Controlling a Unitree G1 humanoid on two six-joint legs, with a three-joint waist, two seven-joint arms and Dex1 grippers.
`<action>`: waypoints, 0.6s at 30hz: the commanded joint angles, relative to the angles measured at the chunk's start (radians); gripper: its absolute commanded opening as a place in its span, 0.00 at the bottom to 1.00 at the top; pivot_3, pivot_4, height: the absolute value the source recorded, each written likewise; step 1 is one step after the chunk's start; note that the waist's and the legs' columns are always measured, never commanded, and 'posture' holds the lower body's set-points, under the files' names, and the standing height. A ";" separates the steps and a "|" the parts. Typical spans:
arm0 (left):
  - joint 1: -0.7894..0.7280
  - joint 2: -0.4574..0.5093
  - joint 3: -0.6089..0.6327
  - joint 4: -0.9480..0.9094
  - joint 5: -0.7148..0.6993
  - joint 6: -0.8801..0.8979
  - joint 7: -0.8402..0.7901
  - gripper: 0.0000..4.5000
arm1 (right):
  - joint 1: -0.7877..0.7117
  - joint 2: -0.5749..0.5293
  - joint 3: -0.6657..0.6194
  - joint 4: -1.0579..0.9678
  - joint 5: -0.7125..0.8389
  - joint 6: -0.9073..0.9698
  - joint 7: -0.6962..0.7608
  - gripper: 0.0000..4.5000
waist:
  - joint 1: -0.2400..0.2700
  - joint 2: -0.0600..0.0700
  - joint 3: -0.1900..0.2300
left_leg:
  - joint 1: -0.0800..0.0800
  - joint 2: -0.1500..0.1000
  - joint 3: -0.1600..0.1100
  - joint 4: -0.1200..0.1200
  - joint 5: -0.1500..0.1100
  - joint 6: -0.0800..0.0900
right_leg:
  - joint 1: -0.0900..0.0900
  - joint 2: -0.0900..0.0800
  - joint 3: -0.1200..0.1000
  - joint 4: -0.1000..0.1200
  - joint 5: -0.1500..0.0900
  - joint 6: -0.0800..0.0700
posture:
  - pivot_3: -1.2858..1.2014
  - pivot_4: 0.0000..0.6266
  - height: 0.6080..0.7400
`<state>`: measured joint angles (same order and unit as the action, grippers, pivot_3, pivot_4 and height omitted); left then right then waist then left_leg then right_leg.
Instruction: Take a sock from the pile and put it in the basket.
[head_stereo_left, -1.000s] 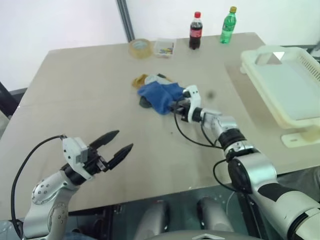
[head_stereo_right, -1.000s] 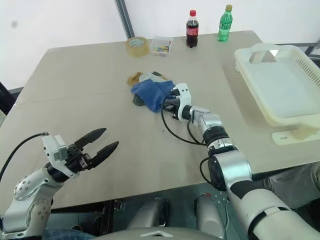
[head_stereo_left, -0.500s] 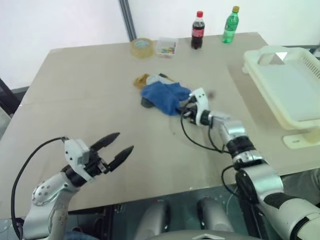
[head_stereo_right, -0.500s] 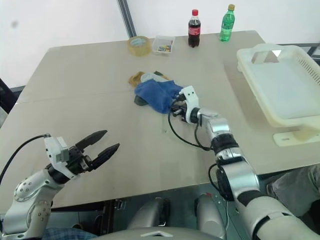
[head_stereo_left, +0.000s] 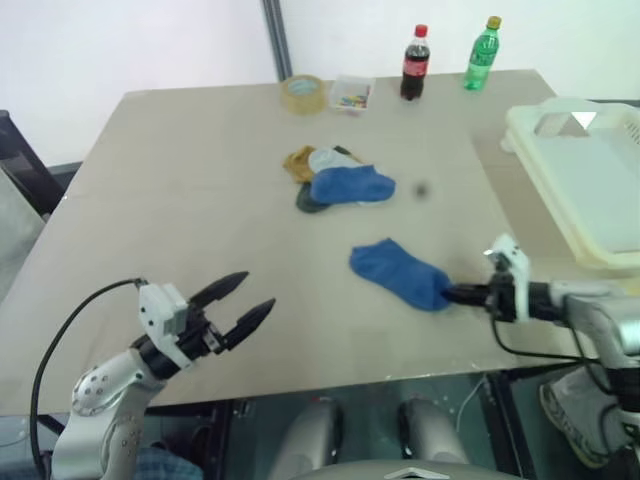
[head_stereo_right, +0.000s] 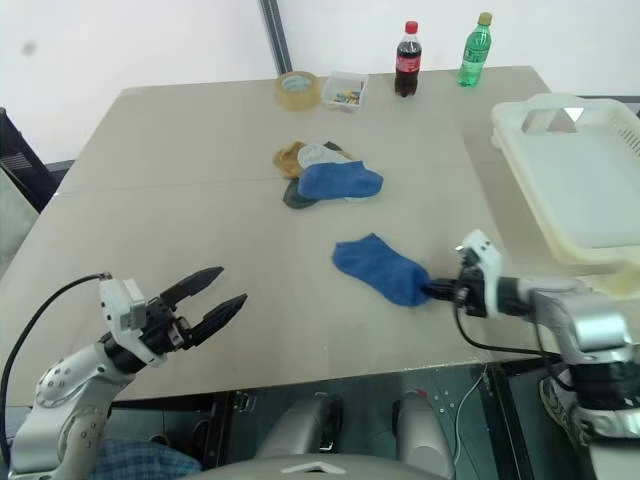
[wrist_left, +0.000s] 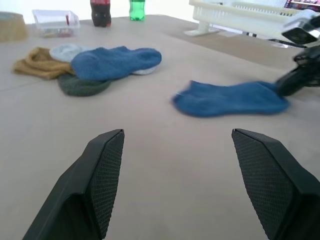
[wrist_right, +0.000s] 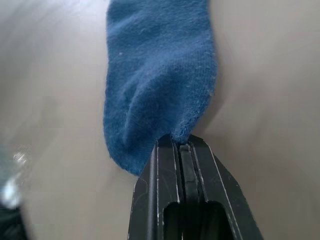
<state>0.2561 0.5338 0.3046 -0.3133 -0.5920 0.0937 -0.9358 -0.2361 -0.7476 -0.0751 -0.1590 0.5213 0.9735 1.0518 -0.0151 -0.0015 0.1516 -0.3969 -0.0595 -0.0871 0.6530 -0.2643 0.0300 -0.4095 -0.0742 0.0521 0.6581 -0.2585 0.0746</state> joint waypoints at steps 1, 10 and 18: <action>-0.033 0.020 0.002 0.017 -0.010 -0.001 -0.024 0.82 | 0.018 -0.112 -0.159 -0.058 0.108 0.039 0.068 0.01 | 0.001 0.001 0.000 | 0.000 0.000 0.000 0.000 0.000 0.000 | 0.000 0.000 0.000 0.000 0.000 0.000 | 0.52 0.24 1.00; -0.071 0.023 -0.019 0.039 -0.007 0.009 -0.050 0.82 | -0.161 -0.433 -0.226 -0.032 0.212 0.224 0.074 0.01 | 0.001 0.000 0.002 | -0.001 0.001 0.001 0.000 0.000 0.001 | 0.000 0.001 0.000 -0.001 0.000 0.000 | 0.52 0.24 1.00; -0.063 0.080 -0.064 0.000 -0.041 0.048 -0.168 0.82 | -0.493 -0.303 0.134 -0.102 0.206 0.380 -0.029 0.01 | 0.000 -0.003 0.004 | -0.002 0.003 0.003 0.000 -0.001 0.001 | -0.001 0.001 0.001 -0.002 0.000 0.000 | 0.52 0.24 1.00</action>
<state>0.1948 0.5931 0.2472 -0.2692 -0.6101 0.1407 -1.0608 -0.6765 -1.0904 -0.0027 -0.2257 0.7255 1.3186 1.0529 -0.0152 -0.0040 0.1552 -0.3993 -0.0567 -0.0844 0.6530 -0.2649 0.0308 -0.4115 -0.0738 0.0531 0.6558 -0.2585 0.0746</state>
